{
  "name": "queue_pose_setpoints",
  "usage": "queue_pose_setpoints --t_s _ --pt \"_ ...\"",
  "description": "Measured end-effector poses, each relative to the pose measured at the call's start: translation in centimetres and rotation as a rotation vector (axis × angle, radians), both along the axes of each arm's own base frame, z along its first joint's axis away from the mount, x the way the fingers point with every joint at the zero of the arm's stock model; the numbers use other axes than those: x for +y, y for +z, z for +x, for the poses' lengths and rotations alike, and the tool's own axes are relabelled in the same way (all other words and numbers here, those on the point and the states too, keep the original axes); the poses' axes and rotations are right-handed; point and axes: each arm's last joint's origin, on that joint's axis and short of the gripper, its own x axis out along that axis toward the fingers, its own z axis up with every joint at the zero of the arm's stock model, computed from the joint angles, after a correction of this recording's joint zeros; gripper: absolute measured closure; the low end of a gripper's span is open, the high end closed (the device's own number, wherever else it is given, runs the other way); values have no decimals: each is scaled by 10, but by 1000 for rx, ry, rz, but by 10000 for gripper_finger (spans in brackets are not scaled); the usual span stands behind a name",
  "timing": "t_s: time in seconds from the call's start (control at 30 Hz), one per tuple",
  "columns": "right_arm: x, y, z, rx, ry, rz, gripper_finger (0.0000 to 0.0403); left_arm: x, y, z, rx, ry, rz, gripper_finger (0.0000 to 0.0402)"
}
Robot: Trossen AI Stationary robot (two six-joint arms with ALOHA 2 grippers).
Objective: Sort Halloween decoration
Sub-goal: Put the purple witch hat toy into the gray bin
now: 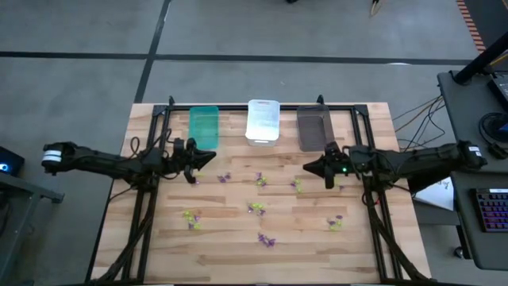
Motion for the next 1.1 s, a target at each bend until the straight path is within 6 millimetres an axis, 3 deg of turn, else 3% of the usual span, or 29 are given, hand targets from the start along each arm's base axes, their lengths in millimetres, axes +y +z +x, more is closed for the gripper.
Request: queue_pose_setpoints --t_s 0.63,1.1 --pt "0 25 29 12 24 -93 374 -4 -13 19 -6 -26 -17 401" --pt "0 14 39 77 26 -87 374 -4 -14 19 7 -21 16 401"
